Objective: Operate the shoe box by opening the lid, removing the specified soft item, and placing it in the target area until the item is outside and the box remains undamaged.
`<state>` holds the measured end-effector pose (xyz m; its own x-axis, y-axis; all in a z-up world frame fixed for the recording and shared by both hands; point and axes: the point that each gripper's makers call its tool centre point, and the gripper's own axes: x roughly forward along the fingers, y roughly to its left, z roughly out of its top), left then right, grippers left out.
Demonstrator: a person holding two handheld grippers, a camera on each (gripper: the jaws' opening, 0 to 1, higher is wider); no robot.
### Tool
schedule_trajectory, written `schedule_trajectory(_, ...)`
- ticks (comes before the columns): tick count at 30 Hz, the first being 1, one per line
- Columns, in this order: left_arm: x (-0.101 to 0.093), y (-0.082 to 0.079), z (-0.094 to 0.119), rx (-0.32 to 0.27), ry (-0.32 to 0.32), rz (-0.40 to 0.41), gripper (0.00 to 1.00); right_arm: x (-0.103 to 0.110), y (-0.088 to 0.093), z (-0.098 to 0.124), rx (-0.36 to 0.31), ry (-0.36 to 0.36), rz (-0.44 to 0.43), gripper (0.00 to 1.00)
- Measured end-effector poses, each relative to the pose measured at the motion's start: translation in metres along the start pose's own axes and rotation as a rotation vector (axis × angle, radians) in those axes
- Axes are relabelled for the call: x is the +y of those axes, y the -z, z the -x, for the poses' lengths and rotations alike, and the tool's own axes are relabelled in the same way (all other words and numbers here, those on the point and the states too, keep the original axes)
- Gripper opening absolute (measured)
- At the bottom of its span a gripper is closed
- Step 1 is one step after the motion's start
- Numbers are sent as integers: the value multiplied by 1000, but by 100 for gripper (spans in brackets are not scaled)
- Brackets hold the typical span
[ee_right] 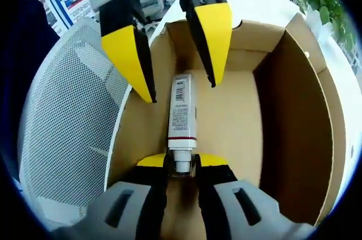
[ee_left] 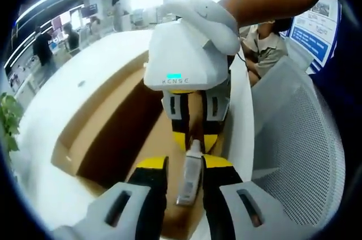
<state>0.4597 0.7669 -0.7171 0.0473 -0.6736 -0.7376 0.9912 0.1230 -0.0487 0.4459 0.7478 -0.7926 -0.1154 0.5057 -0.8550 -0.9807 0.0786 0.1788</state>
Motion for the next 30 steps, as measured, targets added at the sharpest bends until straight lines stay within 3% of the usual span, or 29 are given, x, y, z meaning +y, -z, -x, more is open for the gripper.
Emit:
schedule_trajectory(13, 7, -1, -11, 24, 19, -12, 21, -16, 20, 13, 9, 36, -39, 17)
schedule_trajectory(20, 14, 13, -31, 119, 56, -65, 22, -17, 21, 12, 1, 35, -48, 17)
schedule_trajectory(30, 11, 26, -49, 170, 104, -86, 21, -18, 23, 10, -27, 34, -69, 17)
